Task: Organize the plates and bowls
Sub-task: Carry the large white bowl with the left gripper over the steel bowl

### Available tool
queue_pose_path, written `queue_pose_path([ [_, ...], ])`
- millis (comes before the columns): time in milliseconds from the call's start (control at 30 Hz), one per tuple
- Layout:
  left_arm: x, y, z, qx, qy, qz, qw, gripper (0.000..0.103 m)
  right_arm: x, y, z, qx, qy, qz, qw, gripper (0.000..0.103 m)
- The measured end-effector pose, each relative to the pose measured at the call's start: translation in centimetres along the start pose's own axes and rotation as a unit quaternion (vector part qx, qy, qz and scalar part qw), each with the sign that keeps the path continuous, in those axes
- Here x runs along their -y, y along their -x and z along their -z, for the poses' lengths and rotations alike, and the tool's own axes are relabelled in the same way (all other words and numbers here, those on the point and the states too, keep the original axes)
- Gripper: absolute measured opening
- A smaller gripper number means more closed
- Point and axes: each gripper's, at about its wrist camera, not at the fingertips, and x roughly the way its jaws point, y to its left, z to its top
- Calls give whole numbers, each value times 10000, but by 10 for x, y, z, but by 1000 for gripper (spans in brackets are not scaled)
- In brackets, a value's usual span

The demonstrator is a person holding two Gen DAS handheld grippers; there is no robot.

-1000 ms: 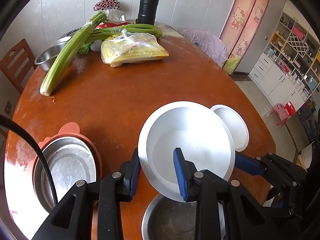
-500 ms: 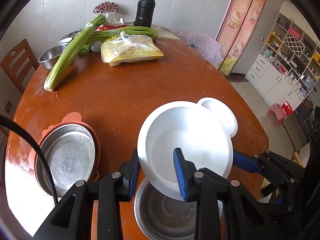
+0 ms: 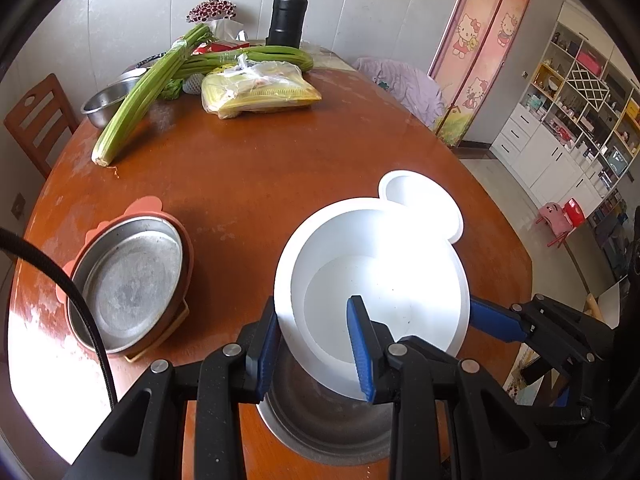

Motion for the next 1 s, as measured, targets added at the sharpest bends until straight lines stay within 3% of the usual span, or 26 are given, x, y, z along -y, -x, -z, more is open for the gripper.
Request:
queue_pose_path([
  [1000, 2, -22, 33, -438, -40, -53, 9990, 32, 0, -9, 36, -454, 45, -100, 9989, 48],
])
